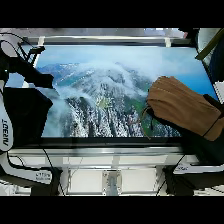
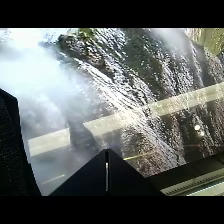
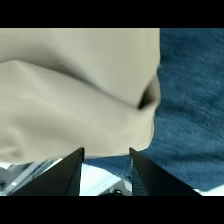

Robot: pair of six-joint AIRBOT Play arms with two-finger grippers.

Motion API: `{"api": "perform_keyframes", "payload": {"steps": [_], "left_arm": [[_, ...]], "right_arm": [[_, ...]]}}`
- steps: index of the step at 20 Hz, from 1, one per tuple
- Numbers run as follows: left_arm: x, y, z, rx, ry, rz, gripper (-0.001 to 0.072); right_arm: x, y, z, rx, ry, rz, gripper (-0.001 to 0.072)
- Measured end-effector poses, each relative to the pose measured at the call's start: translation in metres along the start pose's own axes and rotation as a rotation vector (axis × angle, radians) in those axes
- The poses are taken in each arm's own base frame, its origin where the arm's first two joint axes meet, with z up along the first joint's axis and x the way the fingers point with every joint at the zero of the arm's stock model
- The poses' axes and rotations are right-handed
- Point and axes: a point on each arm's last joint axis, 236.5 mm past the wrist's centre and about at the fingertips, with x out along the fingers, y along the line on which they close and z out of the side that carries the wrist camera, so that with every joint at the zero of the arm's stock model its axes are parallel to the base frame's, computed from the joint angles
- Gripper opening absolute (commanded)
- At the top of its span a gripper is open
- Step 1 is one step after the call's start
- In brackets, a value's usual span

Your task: Fold the clothes and pants, and hang the long-sleeved shirts on hangers.

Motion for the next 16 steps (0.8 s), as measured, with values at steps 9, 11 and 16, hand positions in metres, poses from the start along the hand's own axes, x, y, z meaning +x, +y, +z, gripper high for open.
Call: {"api": "perform_keyframes", "payload": {"steps": [9,11,16], "left_arm": [[-0.005,0.037,-0.009,-0.045,0.024,0.133,0.0571],[-0.010,0.059,-0.017,-0.101,0.040,0.209,0.0572],[-0.014,0.098,-0.035,-0.264,0.060,0.297,0.0571]], "right_arm": [[-0.183,0.158,0.032,-0.311,-0.622,0.538,0.0343],[-0.214,0.227,0.008,-0.489,-0.704,0.655,0.0342],[-0.205,0.383,-0.097,-0.914,-0.653,0.782,0.0342]]}}
